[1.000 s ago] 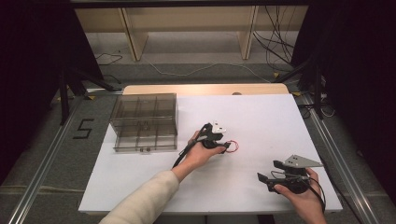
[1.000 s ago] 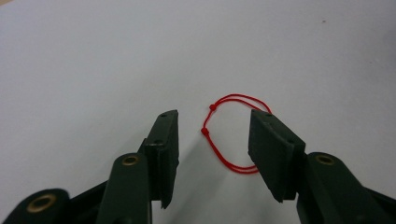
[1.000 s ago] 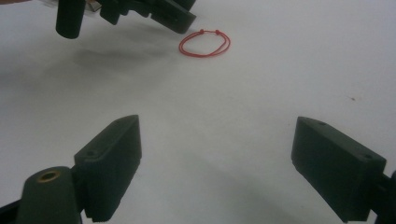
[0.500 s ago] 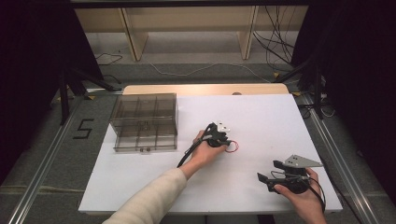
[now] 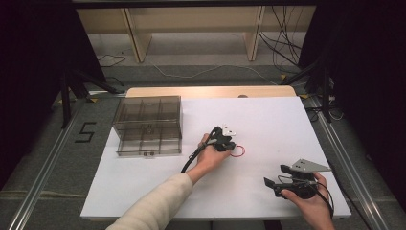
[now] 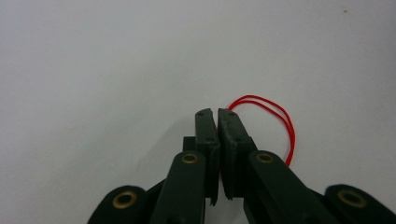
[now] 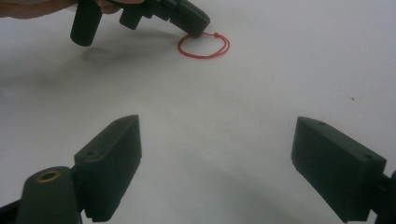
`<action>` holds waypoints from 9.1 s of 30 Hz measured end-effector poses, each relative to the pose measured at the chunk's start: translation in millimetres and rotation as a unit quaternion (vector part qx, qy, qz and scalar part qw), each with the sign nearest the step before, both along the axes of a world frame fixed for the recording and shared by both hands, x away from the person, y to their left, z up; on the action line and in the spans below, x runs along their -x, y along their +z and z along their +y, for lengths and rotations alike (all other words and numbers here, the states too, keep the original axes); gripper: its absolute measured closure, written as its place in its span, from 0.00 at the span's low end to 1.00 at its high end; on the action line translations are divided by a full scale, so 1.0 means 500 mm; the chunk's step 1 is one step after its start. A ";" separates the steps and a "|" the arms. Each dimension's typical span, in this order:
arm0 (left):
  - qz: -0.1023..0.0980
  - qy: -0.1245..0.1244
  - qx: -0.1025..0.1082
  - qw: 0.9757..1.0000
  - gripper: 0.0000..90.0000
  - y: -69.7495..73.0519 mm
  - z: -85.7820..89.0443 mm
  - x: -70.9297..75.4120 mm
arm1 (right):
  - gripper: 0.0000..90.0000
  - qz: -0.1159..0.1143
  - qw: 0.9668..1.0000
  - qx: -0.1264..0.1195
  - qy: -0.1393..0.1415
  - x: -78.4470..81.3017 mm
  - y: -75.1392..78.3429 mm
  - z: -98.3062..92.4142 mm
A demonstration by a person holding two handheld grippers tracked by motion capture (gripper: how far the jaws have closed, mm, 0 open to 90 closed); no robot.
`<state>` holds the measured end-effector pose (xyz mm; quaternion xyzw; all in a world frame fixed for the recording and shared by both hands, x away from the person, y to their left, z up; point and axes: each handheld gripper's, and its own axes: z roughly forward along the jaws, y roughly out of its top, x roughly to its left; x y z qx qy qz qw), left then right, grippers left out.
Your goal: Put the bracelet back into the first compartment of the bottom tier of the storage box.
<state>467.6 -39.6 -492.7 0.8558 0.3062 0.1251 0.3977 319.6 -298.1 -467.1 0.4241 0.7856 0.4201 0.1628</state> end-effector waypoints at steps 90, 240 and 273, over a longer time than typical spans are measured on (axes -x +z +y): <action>-0.040 0.064 0.004 0.997 0.97 0.080 0.212 0.057 | 0.19 0.000 1.000 0.004 -0.001 0.001 0.000 0.002; -0.027 0.191 -0.006 0.981 0.97 0.099 0.487 0.085 | 0.19 -0.003 1.000 0.002 0.000 0.001 0.000 0.003; -0.025 0.211 -0.009 0.977 0.97 0.102 0.523 0.086 | 0.19 -0.002 1.000 0.004 0.000 0.001 0.001 0.003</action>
